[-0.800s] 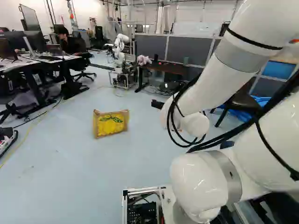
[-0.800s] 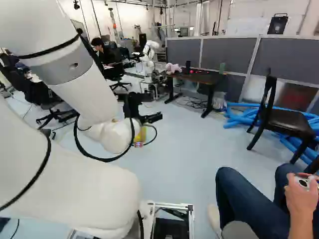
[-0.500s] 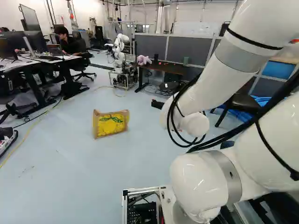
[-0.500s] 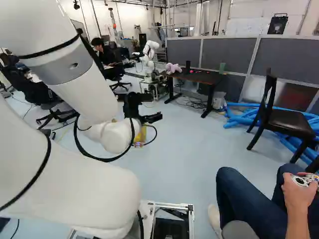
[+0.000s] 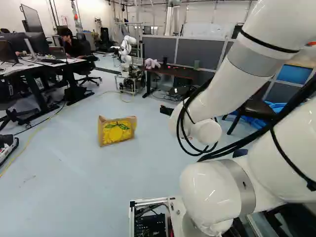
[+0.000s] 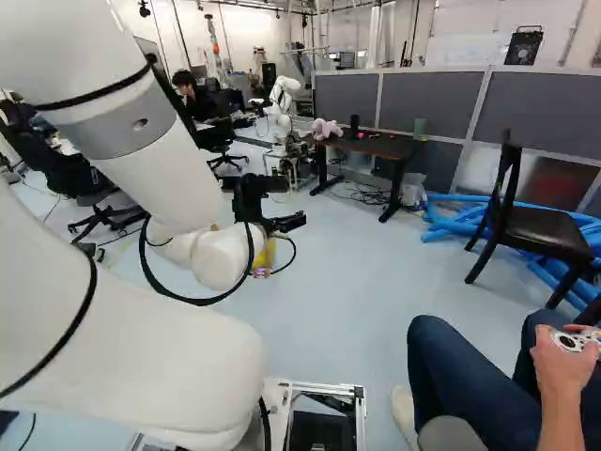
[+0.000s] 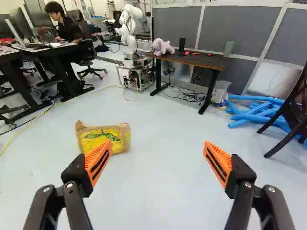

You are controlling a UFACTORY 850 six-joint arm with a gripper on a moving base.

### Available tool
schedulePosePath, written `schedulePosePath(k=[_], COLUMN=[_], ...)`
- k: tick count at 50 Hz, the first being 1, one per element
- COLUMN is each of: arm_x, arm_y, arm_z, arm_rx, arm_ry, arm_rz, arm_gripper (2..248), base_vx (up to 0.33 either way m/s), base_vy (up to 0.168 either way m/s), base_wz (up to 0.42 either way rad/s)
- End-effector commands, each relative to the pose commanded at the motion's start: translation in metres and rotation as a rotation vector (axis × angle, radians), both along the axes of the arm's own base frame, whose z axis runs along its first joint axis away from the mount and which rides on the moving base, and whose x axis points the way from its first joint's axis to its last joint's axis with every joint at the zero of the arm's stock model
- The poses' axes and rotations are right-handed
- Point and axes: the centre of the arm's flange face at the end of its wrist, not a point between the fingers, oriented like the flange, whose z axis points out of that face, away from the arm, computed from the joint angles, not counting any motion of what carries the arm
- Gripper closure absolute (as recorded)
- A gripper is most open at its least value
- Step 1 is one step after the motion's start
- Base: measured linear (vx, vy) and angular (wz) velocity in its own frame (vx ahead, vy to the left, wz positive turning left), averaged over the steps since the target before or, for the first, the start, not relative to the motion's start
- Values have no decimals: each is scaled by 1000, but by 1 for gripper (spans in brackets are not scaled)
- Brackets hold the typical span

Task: Pick up the bag on the ground and place it on the table

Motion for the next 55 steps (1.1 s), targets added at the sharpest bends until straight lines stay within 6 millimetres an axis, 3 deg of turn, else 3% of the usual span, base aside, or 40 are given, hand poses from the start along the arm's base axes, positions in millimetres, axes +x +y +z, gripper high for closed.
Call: schedulePosePath(k=[55], arm_x=[0], arm_y=[0], arm_z=[0], arm_rx=[0], arm_ry=[0], arm_rz=[0], arm_gripper=[3], base_vx=[47], base_vy=[-5], base_wz=[-8])
